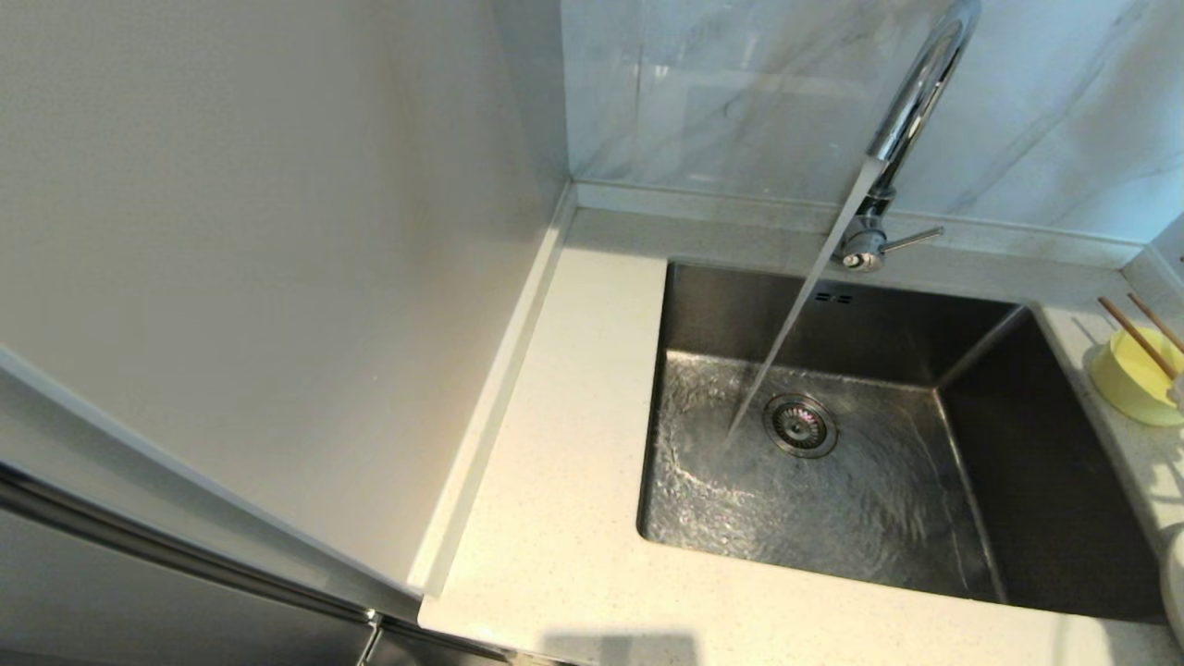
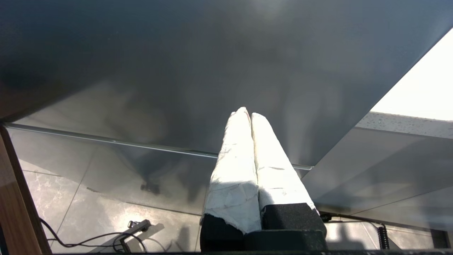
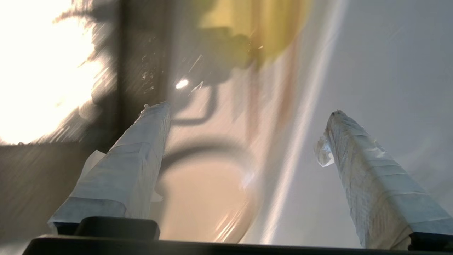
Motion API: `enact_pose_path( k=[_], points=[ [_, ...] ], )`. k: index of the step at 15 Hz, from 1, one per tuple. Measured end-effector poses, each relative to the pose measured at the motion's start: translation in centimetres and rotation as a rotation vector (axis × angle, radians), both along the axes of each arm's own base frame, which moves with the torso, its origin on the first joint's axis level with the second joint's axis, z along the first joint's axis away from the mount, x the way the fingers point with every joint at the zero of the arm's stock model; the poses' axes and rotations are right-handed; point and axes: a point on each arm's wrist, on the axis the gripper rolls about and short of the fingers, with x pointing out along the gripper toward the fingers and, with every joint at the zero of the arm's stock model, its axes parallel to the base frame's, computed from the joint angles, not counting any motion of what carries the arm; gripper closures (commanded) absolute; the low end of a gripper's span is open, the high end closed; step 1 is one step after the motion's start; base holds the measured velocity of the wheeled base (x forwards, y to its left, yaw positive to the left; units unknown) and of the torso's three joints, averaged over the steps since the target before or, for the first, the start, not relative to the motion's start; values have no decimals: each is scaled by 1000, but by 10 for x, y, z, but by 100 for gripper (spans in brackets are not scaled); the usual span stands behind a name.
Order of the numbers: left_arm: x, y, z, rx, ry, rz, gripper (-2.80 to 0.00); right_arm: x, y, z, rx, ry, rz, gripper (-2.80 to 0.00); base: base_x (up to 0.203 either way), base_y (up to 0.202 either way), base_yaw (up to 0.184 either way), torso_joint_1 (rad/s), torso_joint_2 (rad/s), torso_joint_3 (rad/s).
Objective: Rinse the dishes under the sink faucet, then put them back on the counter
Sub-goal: Place the chopsticks on the bowl, then pick up the plate
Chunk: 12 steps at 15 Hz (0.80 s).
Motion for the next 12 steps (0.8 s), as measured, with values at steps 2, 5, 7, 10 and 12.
enact_pose_path(
  k=[2,5,7,10,12],
  points=[
    [0,0,0,0,0,0,0,-38,17,-20,119,22,-12,-280,0,0,0,0,0,0],
    [0,0,0,0,0,0,0,-80,37,-56,307,48,-74,-280,0,0,0,0,0,0],
    [0,0,0,0,0,0,0,-96,45,-75,416,60,-104,-280,0,0,0,0,0,0],
    [0,0,0,0,0,-1,0,-101,49,-87,468,87,-122,-280,0,0,0,0,0,0],
    [0,0,0,0,0,0,0,-98,48,-92,483,103,-137,-280,0,0,0,0,0,0]
  ],
)
